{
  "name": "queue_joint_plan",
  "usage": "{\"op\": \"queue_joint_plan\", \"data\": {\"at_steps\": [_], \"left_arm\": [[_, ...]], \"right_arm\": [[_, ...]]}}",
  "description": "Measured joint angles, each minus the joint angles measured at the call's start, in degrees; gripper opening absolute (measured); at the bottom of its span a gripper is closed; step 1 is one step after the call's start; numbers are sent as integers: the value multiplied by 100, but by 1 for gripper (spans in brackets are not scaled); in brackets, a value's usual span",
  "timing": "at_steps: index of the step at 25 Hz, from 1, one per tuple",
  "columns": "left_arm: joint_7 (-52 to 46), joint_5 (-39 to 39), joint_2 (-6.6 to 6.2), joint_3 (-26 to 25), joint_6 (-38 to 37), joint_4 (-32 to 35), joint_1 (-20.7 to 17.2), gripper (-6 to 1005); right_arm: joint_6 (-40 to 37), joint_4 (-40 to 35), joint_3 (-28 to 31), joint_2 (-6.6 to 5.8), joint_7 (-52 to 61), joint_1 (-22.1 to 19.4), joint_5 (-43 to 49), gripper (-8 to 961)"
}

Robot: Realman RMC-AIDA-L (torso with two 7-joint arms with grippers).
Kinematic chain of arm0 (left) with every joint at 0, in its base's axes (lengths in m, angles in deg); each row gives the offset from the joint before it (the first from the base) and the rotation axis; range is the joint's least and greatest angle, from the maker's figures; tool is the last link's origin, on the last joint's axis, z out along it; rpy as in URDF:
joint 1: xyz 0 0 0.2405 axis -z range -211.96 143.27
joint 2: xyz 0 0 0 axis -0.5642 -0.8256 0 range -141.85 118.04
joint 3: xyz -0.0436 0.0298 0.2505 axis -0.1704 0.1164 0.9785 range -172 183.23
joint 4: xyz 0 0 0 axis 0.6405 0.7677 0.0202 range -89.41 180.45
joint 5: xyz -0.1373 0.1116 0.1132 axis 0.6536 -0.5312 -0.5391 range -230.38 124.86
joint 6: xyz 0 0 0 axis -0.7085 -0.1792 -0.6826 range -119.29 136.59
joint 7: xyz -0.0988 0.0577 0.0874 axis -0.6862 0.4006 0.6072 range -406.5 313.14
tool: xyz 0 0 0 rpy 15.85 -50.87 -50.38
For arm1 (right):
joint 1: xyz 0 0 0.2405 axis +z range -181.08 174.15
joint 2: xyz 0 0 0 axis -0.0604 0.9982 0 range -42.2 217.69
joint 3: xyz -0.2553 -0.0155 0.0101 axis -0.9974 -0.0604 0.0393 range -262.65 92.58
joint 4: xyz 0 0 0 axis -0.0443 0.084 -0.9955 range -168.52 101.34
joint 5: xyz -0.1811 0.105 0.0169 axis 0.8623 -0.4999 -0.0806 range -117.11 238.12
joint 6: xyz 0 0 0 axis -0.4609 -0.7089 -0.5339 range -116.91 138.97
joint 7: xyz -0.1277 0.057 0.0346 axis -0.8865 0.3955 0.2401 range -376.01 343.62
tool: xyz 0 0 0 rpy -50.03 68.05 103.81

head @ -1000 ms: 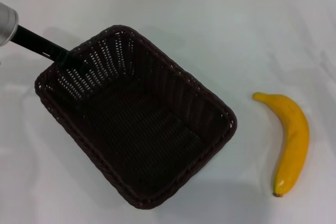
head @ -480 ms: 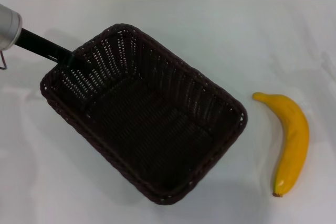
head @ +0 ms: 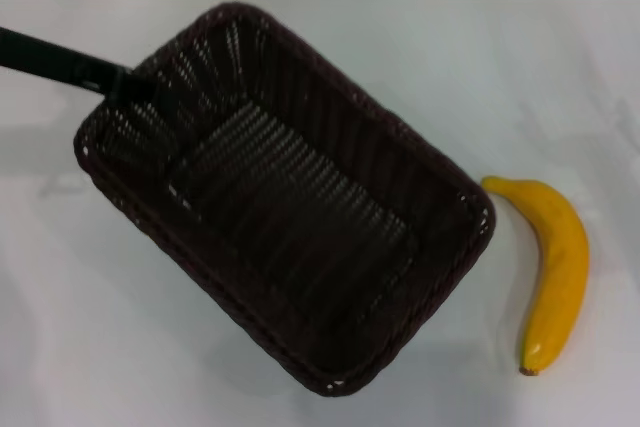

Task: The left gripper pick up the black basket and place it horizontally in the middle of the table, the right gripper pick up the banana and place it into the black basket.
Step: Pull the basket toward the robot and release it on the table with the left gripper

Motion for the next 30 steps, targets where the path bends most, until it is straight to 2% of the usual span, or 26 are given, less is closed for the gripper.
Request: {"op": "queue_joint_plan", "data": {"at_steps": [4, 7, 10, 15, 17, 19, 22, 25, 30], "left_arm": [[-40, 859, -96, -204, 262, 219, -336, 164], [-57, 1087, -135, -606, 430, 226, -482, 164], [-190, 1127, -109, -1019, 455, 209, -632, 165], [-524, 1157, 103, -1401, 77, 127, -985, 166], [-648, 1186, 232, -1411, -295, 55, -1137, 167], [-680, 1212, 419, -1414, -770, -58, -1274, 167], [-659, 1213, 601, -1398, -1215, -211, -1358, 168], [-661, 1194, 691, -1373, -1494, -385, -1358, 169], [-745, 1045, 699, -1329, -1826, -631, -1224, 171]], "right_arm": [[0, 0, 12, -1, 0, 0, 0, 870], [-3, 8, 18, -7, 0, 4, -7, 870], [-17, 23, 21, -9, 0, 9, -47, 870], [-26, 35, 22, -17, -15, 14, -143, 870], [-27, 45, 22, -19, -35, 16, -146, 870], [-27, 46, 33, -19, -50, 22, -147, 870], [-27, 43, 136, -18, -57, 36, -155, 870], [-30, 29, 226, -18, -58, 44, -158, 869], [-37, 14, 247, -18, -61, 31, -158, 869]]}}
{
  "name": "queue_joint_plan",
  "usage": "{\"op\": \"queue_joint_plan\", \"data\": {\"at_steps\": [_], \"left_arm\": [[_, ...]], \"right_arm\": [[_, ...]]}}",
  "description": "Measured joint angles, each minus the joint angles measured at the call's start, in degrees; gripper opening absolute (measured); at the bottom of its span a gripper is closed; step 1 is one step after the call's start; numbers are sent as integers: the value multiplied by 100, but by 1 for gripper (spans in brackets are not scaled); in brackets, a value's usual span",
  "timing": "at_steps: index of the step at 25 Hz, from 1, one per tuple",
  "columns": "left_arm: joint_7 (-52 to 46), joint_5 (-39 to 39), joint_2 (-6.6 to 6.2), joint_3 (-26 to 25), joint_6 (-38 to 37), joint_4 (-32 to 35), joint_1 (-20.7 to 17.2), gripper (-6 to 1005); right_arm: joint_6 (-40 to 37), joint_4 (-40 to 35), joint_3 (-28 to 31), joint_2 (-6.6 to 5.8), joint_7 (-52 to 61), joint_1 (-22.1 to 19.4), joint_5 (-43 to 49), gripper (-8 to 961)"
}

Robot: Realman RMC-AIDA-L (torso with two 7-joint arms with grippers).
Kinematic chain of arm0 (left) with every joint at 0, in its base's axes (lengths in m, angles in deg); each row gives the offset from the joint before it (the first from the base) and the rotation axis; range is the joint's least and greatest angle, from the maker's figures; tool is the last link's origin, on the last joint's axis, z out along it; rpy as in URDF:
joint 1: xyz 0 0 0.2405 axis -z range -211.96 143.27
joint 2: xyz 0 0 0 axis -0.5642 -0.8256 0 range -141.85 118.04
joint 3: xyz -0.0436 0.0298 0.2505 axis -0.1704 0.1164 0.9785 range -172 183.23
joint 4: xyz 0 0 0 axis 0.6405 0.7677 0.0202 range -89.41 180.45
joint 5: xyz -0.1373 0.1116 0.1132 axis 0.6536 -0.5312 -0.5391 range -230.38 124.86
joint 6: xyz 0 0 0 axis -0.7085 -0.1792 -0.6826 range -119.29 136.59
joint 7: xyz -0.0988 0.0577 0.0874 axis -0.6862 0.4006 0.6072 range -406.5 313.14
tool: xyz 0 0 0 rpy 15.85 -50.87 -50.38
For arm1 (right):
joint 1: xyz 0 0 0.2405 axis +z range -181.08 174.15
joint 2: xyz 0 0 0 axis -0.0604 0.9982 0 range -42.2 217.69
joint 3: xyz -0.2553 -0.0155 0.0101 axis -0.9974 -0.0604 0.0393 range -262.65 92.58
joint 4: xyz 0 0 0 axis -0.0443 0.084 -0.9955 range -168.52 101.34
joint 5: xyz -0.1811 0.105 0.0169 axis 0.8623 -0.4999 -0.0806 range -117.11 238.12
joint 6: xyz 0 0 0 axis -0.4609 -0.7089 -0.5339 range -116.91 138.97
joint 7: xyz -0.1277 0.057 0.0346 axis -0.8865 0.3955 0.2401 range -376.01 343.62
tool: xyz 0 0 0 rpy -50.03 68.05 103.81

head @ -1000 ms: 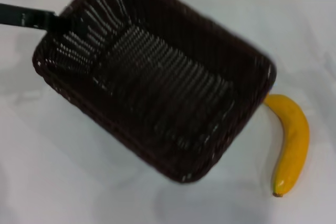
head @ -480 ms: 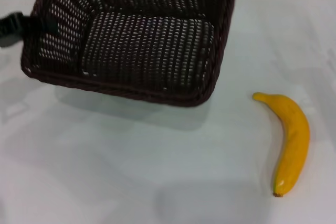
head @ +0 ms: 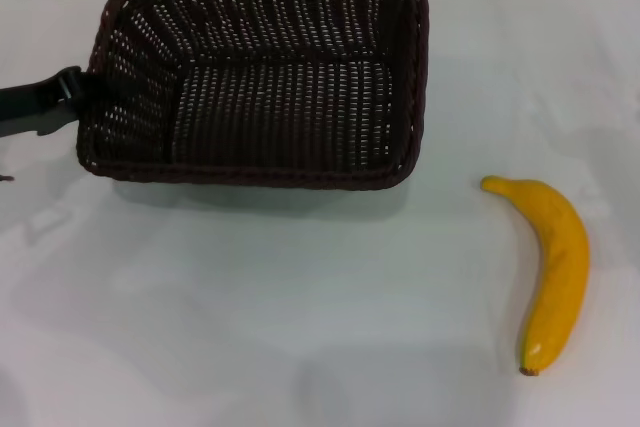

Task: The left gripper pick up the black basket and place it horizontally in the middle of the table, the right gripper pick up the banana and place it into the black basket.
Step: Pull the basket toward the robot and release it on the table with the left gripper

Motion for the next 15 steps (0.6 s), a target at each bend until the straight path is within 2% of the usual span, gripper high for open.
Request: {"op": "queue_joint_plan", "data": {"at_steps": [10, 15], "left_arm": [[-52, -227, 76, 122, -499, -602, 431, 174], [-202, -275, 148, 205, -623, -723, 490, 176]], "right_arm": [[0, -12, -4, 0, -1, -16, 0, 869], [1, -14, 38, -8, -1, -22, 0, 869]]}}
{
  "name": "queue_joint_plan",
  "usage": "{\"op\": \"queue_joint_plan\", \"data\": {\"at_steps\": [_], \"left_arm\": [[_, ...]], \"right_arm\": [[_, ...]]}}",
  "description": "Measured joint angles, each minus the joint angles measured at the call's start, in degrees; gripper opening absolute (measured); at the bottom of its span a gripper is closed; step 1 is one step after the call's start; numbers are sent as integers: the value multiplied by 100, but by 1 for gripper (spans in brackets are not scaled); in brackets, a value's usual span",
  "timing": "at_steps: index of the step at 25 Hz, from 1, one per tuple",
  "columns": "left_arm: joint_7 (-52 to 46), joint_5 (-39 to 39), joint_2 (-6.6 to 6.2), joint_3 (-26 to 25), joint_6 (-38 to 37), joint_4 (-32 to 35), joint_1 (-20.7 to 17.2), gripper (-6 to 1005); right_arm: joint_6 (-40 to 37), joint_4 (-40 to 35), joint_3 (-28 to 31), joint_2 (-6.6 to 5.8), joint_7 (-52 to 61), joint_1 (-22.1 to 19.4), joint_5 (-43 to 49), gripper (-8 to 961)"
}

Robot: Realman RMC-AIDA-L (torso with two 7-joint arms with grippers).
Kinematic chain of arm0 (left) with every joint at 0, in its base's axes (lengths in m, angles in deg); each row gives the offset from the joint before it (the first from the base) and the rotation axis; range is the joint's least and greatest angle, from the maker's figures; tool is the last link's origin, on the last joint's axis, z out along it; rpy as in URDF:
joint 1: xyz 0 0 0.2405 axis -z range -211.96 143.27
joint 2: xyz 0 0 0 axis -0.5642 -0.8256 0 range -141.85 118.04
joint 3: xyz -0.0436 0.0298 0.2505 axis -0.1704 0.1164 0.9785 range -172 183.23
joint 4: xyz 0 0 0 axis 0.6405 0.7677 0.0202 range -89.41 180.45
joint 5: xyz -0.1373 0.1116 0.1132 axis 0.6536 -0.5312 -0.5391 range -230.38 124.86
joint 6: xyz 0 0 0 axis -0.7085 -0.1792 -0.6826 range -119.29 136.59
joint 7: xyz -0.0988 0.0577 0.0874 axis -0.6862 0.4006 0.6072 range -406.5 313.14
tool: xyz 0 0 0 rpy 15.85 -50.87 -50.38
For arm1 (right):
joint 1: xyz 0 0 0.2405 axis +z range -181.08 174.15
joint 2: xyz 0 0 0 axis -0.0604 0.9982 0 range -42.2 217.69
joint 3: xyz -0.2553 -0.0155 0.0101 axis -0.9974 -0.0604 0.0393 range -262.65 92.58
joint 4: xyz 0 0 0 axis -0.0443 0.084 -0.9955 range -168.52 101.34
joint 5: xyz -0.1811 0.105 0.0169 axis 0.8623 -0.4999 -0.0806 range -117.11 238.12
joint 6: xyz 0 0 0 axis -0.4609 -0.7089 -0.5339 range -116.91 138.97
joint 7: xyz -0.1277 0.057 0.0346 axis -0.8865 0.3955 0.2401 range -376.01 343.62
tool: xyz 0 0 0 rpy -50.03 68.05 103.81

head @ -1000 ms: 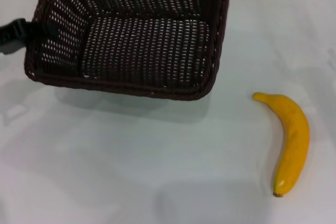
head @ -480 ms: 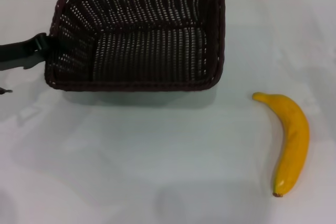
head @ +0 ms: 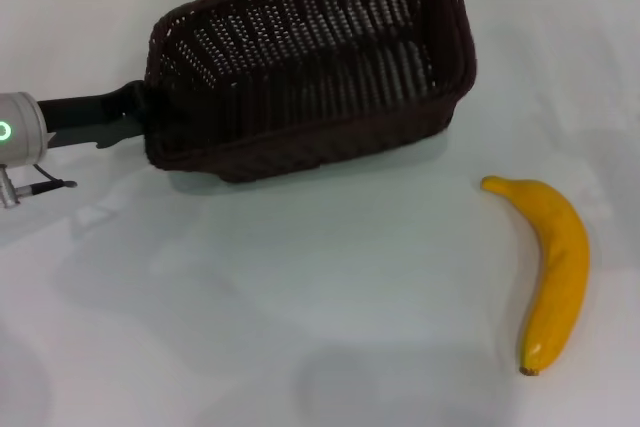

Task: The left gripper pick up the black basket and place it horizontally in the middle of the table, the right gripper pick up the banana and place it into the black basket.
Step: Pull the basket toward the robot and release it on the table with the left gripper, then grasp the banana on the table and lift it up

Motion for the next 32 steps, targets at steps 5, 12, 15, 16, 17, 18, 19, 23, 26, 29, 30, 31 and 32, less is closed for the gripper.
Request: {"op": "queue_joint_plan", "data": {"at_steps": [5, 12, 15, 16, 17, 18, 19, 23, 26, 29, 30, 31, 32], "left_arm": [[-2, 36, 53, 0, 42, 56, -26, 341], [34, 120, 67, -3, 259, 515, -108, 573], [46, 120, 75, -4, 301, 699, -114, 599], [48, 115, 75, -3, 297, 743, -117, 607], [48, 113, 73, -3, 292, 763, -119, 616], [55, 105, 61, -3, 272, 786, -125, 624], [76, 102, 48, -3, 265, 791, -127, 633], [384, 99, 13, -3, 300, 841, -140, 667], [703, 265, 45, -29, 317, 980, -255, 692], [1288, 995, 98, -47, 371, 1080, -568, 718], [1553, 1366, 119, -49, 428, 1088, -705, 726], [1872, 1789, 153, -52, 502, 1091, -880, 735], [2151, 2187, 186, -54, 570, 1093, -1018, 766]], "right_arm": [[-2, 0, 28, -1, 0, 2, 0, 869], [-9, 0, 26, 0, 0, 15, 0, 869], [-9, 1, 26, 6, 14, 22, 0, 869], [-9, 1, 26, 8, 25, 24, 0, 869], [-9, 1, 26, 8, 33, 24, 0, 869], [-9, 1, 24, 8, 35, 25, 0, 869], [-9, 1, 21, 8, 38, 26, 0, 869], [-9, 1, 9, 8, 44, 34, 0, 869], [-9, 3, 18, 8, 46, 40, 0, 869], [-9, 31, 35, 8, 86, 37, -16, 868], [-9, 41, 43, 6, 164, 33, -42, 868], [-9, 51, 48, -1, 311, 27, -72, 868], [-8, 56, 48, -13, 502, 24, -85, 868]]}}
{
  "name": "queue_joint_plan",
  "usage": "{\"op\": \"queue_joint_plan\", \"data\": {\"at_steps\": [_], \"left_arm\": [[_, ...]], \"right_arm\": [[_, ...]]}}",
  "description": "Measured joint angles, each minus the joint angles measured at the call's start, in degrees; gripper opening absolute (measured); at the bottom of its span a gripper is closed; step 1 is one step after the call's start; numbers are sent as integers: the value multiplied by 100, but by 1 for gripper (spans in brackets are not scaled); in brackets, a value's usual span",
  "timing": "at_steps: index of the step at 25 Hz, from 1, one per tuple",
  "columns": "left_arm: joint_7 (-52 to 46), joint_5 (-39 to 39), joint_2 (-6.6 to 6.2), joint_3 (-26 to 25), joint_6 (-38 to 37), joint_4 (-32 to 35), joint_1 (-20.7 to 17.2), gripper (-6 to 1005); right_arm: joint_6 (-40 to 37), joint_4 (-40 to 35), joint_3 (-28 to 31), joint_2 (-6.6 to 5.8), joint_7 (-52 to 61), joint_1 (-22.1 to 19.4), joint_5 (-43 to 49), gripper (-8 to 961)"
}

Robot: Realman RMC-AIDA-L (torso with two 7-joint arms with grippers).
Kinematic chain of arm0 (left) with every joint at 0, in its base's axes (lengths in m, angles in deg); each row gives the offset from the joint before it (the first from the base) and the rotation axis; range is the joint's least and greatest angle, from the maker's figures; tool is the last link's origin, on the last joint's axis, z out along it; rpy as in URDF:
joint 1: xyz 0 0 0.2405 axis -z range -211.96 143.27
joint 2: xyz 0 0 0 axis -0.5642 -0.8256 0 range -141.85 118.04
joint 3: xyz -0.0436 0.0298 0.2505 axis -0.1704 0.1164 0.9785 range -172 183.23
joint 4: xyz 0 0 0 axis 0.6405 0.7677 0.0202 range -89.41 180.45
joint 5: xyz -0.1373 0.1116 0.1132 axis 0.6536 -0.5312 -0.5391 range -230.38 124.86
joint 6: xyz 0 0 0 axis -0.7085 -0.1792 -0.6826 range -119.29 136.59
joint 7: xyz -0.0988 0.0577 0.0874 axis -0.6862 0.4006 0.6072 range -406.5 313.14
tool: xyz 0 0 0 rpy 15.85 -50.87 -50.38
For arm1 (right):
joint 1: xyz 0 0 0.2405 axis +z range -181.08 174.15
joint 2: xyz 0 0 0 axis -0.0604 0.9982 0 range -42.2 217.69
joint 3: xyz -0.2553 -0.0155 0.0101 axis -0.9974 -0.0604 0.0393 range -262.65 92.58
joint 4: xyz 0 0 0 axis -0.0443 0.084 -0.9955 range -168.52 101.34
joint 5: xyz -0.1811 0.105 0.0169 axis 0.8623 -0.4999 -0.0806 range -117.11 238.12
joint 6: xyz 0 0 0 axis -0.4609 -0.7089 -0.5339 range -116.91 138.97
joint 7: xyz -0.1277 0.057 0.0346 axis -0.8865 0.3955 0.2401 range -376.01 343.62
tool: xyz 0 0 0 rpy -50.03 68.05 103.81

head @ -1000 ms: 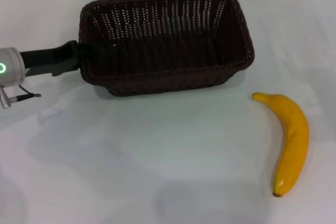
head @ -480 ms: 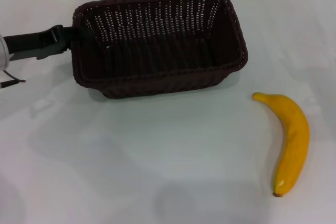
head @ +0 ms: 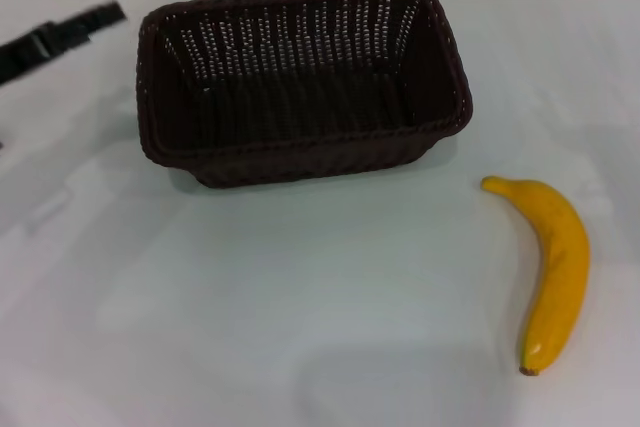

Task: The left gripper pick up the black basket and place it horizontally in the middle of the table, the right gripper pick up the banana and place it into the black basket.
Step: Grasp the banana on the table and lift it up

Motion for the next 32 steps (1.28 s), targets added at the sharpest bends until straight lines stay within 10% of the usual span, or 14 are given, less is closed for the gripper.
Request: {"op": "queue_joint_plan", "data": {"at_steps": [5, 13, 17, 20, 24, 30, 32], "left_arm": [[1292, 1598, 174, -1, 104, -55, -686, 889], [3586, 3502, 308, 0, 289, -1122, -1168, 890], [4957, 4489, 326, -2, 397, -1948, -1199, 890], [5310, 4737, 329, 0, 389, -2188, -1190, 890], [5392, 4795, 327, -2, 292, -2266, -1158, 889], [5408, 4874, 328, -1, 199, -2286, -1144, 890], [5410, 4928, 328, -1, 192, -2287, -1142, 889]], "right_arm": [[-66, 12, -72, -263, 1647, 8, 149, 868], [-179, 962, -74, -1417, 5611, 111, 2843, 868], [-187, 2434, 93, -1799, 7374, 125, 5059, 868], [-122, 4152, 562, -1634, 8837, 42, 7216, 868], [589, 6242, 1116, -995, 10441, 190, 10164, 866], [2404, 7499, 1252, -117, 11437, 885, 12455, 858], [2680, 7655, 911, -23, 11796, 1006, 12843, 856]]}}
